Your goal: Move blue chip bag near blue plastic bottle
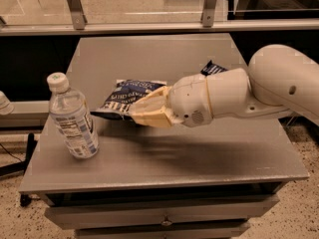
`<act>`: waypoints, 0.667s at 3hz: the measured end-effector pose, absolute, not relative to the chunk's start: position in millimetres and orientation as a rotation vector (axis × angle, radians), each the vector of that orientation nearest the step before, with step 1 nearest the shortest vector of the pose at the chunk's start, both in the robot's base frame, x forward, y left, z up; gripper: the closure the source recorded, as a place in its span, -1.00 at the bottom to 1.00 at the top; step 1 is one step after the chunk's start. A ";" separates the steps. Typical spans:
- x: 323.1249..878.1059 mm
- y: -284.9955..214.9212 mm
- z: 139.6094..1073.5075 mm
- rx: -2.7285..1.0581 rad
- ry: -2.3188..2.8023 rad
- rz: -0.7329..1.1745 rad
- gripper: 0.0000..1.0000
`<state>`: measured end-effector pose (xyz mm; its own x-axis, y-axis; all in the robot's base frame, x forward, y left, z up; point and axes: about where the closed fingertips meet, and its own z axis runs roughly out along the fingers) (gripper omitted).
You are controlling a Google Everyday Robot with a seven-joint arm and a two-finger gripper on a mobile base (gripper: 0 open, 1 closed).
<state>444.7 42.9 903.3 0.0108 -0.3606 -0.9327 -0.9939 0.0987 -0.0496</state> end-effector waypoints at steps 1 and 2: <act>425.5 49.5 903.4 -1.409 1.505 0.966 0.63; 416.2 56.0 903.4 -1.411 1.508 1.002 0.15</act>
Offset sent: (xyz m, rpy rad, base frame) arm -0.0364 0.0169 -0.0010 0.0313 0.0977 0.0564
